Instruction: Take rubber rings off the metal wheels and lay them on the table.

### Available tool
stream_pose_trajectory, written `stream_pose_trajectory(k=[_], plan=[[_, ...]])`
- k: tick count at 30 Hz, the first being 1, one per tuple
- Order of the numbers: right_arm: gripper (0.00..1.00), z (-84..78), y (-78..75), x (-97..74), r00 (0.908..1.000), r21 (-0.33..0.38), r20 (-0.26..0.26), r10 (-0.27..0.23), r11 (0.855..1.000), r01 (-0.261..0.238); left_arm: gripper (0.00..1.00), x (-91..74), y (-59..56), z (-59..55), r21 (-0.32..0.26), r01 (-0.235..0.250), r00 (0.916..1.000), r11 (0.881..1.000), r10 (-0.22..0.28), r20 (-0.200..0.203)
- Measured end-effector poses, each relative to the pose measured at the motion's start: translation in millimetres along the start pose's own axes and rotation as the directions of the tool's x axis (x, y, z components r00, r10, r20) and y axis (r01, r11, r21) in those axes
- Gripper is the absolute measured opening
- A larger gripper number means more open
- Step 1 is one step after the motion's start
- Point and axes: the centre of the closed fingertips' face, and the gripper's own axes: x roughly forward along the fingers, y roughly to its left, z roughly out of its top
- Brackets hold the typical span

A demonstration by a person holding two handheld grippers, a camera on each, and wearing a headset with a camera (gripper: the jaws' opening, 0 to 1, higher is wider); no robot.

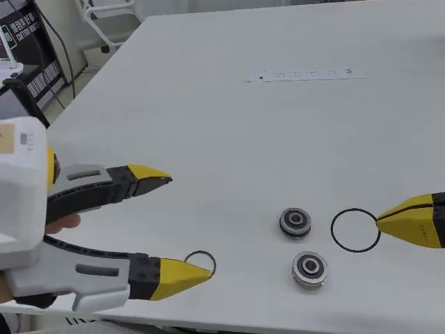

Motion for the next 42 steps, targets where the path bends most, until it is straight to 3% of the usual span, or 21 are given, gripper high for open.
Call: stream_pose_trajectory(k=[10, 23, 32, 42], plan=[[0.00, 23.7, 8.1, 15.6, 0.9986, -0.100, -0.022, 0.048, 0.994, -0.050, 0.71, -18.9, 1.4, -6.0, -0.049, -0.071, 0.9974, 0.996, 0.072, 0.012], [0.00, 36.3, 24.8, 58.6, 0.9878, -0.145, -0.046, 0.149, 0.977, -0.154, 0.70, -30.4, -0.4, -11.1, -0.107, -0.133, 0.9902, 0.985, 0.137, 0.030], [0.00, 29.5, 26.6, 91.3, 0.9757, -0.129, -0.093, 0.198, 0.969, -0.209, 0.70, -35.1, 0.1, -15.5, -0.137, -0.160, 0.9857, 0.978, 0.166, 0.031], [0.00, 7.9, 23.2, 127.5, 0.9529, -0.078, -0.183, 0.242, 0.963, -0.259, 0.69, -38.4, -1.2, -18.3, -0.147, -0.169, 0.9846, 0.975, 0.174, 0.018]])
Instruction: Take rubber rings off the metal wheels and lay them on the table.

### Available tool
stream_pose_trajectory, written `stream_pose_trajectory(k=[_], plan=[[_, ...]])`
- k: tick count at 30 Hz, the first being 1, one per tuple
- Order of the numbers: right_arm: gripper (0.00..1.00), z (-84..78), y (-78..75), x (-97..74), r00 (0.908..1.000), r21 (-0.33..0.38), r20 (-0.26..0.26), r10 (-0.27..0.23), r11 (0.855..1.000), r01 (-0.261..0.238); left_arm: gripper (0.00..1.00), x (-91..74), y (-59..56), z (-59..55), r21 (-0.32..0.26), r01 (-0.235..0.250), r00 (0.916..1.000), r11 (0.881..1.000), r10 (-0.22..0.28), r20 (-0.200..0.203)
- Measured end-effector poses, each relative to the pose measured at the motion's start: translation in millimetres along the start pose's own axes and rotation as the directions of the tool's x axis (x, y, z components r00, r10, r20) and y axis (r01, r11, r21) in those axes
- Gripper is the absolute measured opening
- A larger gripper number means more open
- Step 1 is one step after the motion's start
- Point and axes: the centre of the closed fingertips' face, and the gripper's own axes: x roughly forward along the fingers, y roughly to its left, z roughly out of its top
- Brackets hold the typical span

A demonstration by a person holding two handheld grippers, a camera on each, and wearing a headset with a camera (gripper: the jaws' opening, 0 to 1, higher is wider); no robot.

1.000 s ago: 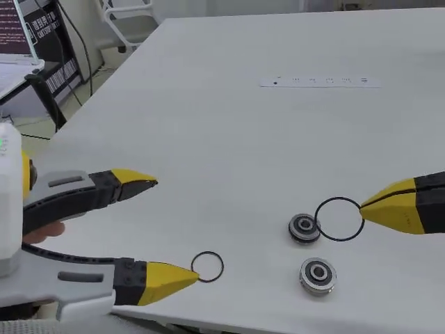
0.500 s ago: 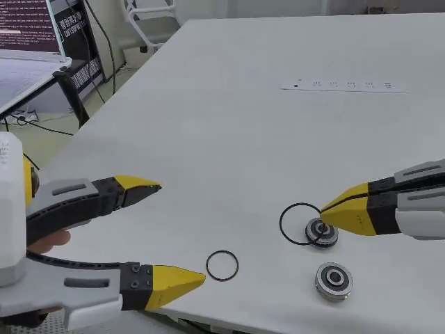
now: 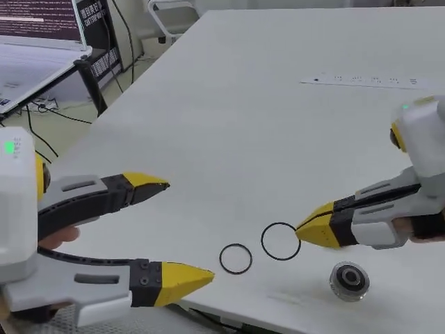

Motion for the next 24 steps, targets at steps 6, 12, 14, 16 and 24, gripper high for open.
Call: stream_pose_trajectory(k=[6, 12, 14, 16, 24], plan=[[0.00, -12.4, -9.3, 13.8, 0.9995, 0.030, -0.030, -0.002, 1.000, 0.003, 0.69, -0.6, 1.2, 0.6, 0.000, -0.009, 1.0000, 1.000, 0.009, -0.002], [0.00, -24.6, -13.3, 27.1, 0.9990, 0.077, -0.044, 0.009, 0.997, -0.006, 0.69, -0.1, 1.4, 0.2, -0.005, -0.014, 0.9999, 1.000, 0.014, -0.006], [0.00, -26.9, -13.5, 29.8, 0.9987, 0.087, -0.049, 0.015, 0.996, -0.011, 0.69, -0.1, 1.7, -0.1, -0.008, -0.017, 0.9998, 1.000, 0.017, -0.008], [0.00, -28.9, -14.3, 32.0, 0.9983, 0.089, -0.056, 0.016, 0.996, -0.011, 0.69, 0.0, 2.0, -0.5, -0.010, -0.019, 0.9998, 1.000, 0.019, -0.009], [0.00, -32.9, -20.1, 36.5, 0.9977, 0.098, -0.067, 0.008, 0.995, -0.001, 0.69, 1.7, 1.4, -4.4, -0.015, -0.024, 0.9994, 1.000, 0.024, -0.023]])
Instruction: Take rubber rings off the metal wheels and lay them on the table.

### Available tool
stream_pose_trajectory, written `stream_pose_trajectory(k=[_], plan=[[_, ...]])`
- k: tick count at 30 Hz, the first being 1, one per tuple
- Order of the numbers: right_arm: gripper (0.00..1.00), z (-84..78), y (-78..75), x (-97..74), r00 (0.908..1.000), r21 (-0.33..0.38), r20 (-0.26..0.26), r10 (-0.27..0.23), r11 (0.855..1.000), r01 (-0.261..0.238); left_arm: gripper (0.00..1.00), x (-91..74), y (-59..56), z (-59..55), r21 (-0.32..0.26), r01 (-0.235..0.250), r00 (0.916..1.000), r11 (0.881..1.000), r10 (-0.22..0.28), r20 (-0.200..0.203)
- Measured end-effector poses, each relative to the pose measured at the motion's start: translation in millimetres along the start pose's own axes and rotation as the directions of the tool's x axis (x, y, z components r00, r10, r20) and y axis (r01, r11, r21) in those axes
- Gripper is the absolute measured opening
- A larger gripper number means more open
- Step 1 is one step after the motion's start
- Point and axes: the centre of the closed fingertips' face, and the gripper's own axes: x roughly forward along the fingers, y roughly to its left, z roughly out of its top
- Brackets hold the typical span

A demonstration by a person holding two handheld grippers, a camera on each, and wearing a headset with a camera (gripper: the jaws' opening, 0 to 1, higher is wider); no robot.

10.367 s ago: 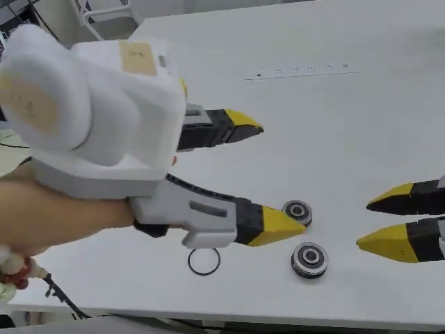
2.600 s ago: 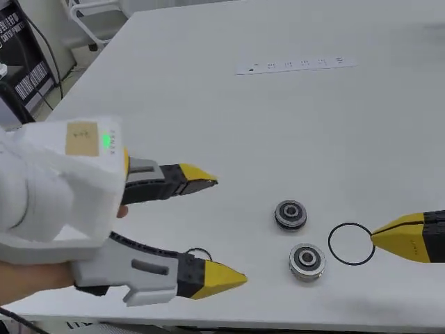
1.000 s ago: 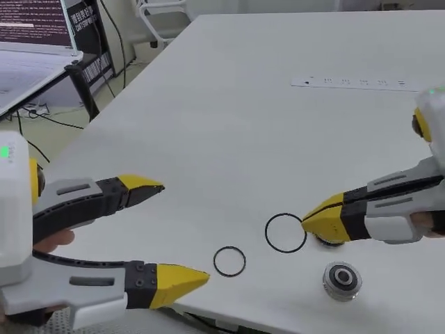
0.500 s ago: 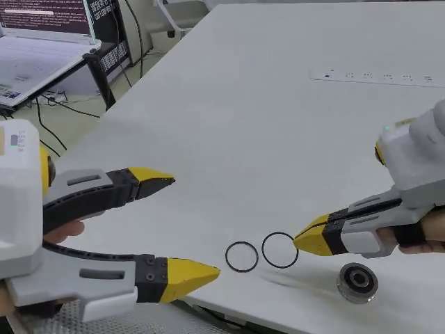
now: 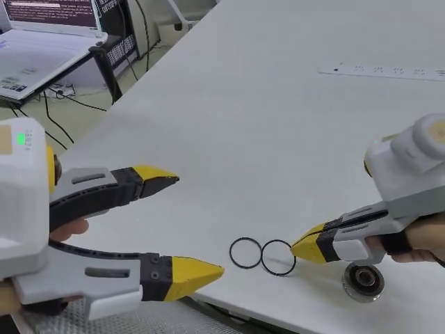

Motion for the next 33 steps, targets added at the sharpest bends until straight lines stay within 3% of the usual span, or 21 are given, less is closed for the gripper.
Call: stream_pose_trajectory(k=[15, 20, 33], plan=[[0.01, -4.9, -7.0, 2.6, 0.9998, 0.023, -0.020, -0.005, 1.000, 0.006, 0.68, 2.1, 2.2, -0.1, -0.006, -0.008, 1.0000, 1.000, 0.008, -0.003], [0.05, -8.8, -8.7, 4.6, 0.9989, -0.005, -0.044, -0.020, 1.000, 0.020, 0.68, 3.9, 1.9, 1.7, -0.002, -0.003, 1.0000, 1.000, 0.003, 0.002], [0.09, -6.7, -13.1, 6.3, 0.9984, -0.024, -0.044, -0.035, 0.999, 0.034, 0.68, 3.9, 2.1, -1.1, 0.006, -0.008, 0.9999, 1.000, 0.008, -0.008]])
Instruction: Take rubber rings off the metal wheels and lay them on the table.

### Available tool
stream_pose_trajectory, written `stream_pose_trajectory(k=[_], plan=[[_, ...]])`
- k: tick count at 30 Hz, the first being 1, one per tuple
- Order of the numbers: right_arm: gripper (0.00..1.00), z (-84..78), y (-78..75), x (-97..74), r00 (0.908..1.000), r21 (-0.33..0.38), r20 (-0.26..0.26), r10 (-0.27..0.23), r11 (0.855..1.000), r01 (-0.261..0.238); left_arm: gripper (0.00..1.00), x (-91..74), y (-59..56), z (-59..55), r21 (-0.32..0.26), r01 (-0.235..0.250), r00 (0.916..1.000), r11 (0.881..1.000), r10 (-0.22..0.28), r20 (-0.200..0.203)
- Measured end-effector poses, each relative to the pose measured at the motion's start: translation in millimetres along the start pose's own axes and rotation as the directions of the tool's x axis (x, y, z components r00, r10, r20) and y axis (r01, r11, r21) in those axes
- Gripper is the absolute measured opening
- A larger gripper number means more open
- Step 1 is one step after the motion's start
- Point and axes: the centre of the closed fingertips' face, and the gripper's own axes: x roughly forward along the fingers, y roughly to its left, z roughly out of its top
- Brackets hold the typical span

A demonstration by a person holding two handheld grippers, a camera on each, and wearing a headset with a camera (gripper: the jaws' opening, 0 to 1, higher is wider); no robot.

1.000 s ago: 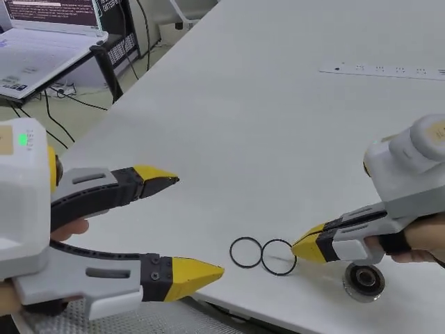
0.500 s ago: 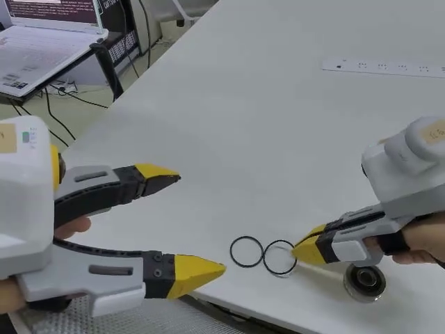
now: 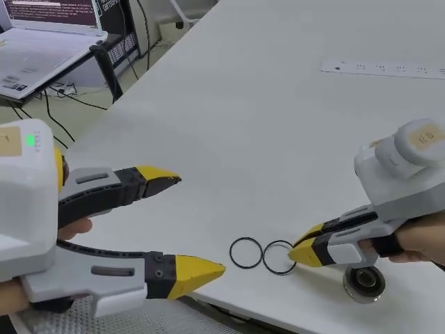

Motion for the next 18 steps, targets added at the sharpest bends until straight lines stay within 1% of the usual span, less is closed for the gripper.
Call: stream_pose_trajectory(k=[7, 10, 15, 18], plan=[[0.12, -4.0, -3.0, -3.2, 0.9998, -0.016, -0.008, -0.018, 1.000, 0.018, 0.67, -0.3, 2.5, -1.1, 0.001, -0.012, 0.9999, 1.000, 0.012, -0.004], [0.12, -4.7, -3.9, -6.7, 0.9996, -0.017, -0.008, -0.026, 1.000, 0.025, 0.67, 1.2, -0.8, -1.7, 0.012, -0.003, 0.9999, 1.000, 0.003, -0.011], [0.12, -1.7, -4.5, -19.2, 0.9991, -0.023, 0.014, -0.039, 0.999, 0.040, 0.67, 3.6, -2.6, -1.4, 0.017, 0.008, 0.9999, 1.000, -0.008, -0.014], [0.13, 0.0, -0.8, -28.6, 0.9985, -0.028, 0.031, -0.045, 0.999, 0.046, 0.67, 5.9, -2.9, -0.6, 0.019, 0.014, 0.9998, 1.000, -0.014, -0.014]])
